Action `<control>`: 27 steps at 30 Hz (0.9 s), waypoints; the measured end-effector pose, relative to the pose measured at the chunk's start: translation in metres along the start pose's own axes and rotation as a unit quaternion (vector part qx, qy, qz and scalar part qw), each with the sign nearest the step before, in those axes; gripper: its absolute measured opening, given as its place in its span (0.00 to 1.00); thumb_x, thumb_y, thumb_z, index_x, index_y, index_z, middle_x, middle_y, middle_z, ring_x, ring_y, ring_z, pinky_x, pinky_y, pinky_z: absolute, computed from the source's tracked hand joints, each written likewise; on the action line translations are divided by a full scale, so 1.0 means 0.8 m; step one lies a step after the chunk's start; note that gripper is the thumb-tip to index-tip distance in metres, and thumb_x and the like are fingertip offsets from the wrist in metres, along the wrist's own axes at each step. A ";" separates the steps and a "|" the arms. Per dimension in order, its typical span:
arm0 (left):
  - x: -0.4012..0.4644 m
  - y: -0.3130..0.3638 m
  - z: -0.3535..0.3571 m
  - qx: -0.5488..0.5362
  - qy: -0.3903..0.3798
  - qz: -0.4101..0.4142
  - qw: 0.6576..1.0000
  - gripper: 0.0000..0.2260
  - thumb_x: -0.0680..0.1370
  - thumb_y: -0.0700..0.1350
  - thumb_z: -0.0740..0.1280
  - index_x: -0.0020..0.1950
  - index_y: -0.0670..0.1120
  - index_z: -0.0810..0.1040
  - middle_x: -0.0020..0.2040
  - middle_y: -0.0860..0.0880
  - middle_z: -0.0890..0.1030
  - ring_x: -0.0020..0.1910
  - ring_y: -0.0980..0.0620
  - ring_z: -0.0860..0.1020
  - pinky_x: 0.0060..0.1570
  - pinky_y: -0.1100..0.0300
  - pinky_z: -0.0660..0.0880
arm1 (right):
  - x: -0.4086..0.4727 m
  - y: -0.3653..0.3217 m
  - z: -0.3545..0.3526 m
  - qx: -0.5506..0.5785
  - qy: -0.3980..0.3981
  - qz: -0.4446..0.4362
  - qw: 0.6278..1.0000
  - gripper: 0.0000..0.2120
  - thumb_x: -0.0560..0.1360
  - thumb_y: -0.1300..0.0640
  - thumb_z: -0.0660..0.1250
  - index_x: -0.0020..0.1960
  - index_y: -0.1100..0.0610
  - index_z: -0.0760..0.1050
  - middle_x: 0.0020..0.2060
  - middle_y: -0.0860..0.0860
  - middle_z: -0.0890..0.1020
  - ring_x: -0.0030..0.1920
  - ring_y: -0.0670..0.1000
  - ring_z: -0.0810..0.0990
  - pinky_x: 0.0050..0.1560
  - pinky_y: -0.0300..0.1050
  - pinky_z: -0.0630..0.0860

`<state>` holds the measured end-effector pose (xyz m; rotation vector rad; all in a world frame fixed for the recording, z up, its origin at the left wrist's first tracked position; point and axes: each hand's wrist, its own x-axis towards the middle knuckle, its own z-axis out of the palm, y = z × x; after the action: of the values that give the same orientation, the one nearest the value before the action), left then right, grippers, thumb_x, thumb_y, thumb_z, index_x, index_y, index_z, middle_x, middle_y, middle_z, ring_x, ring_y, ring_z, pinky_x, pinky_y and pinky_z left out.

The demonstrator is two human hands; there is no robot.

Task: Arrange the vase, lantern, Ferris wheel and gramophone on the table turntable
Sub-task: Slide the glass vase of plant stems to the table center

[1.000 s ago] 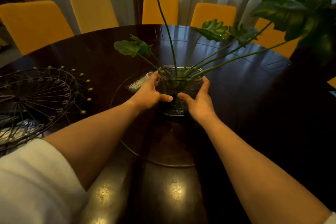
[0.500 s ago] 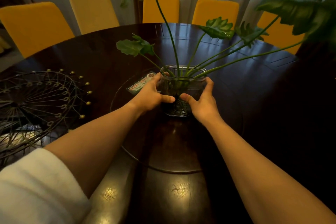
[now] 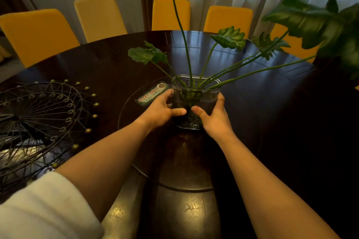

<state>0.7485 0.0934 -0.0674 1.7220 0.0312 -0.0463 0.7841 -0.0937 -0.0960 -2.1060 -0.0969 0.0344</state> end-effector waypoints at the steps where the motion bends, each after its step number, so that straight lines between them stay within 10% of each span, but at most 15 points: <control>1: -0.001 -0.001 0.002 -0.006 0.009 -0.005 1.000 0.26 0.73 0.32 0.74 0.69 0.46 0.73 0.63 0.46 0.81 0.61 0.49 0.80 0.60 0.56 0.78 | -0.001 -0.001 0.000 0.002 0.000 0.002 1.000 0.45 0.71 0.36 0.71 0.78 0.43 0.48 0.73 0.53 0.69 0.69 0.59 0.72 0.60 0.54 0.73; 6: -0.012 -0.001 0.015 0.020 0.045 -0.025 0.998 0.34 0.74 0.36 0.75 0.77 0.46 0.66 0.65 0.50 0.78 0.65 0.58 0.76 0.59 0.69 0.72 | -0.013 -0.009 -0.004 0.024 -0.015 0.015 0.999 0.52 0.70 0.40 0.75 0.80 0.46 0.43 0.76 0.56 0.64 0.73 0.59 0.68 0.66 0.54 0.69; 11: -0.051 0.003 0.002 0.172 0.126 -0.045 0.976 0.43 0.74 0.51 0.75 0.81 0.49 0.53 0.79 0.47 0.62 0.78 0.47 0.60 0.71 0.57 0.58 | -0.052 -0.009 -0.017 -0.044 -0.039 0.069 0.996 0.59 0.68 0.35 0.74 0.79 0.43 0.32 0.80 0.58 0.50 0.77 0.63 0.57 0.71 0.60 0.63; 16: -0.129 0.019 -0.001 0.479 0.148 -0.043 0.864 0.34 0.81 0.60 0.59 0.81 0.53 0.47 0.81 0.43 0.55 0.80 0.42 0.51 0.74 0.36 0.52 | -0.121 -0.026 -0.022 -0.155 -0.024 -0.023 0.987 0.54 0.70 0.33 0.70 0.79 0.43 0.35 0.80 0.55 0.49 0.79 0.61 0.50 0.74 0.60 0.59; 27: -0.334 0.108 -0.028 0.629 0.173 0.100 0.751 0.32 0.80 0.65 0.52 0.80 0.59 0.43 0.82 0.40 0.50 0.80 0.39 0.45 0.72 0.34 0.39 | -0.288 -0.141 -0.060 -0.325 0.002 -0.170 0.930 0.48 0.72 0.25 0.54 0.78 0.42 0.30 0.81 0.52 0.41 0.79 0.56 0.35 0.75 0.68 0.43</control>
<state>0.4858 0.1041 0.0345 3.0693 0.1070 0.5394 0.5514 -0.0965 0.0224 -2.7171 -0.5332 -0.2419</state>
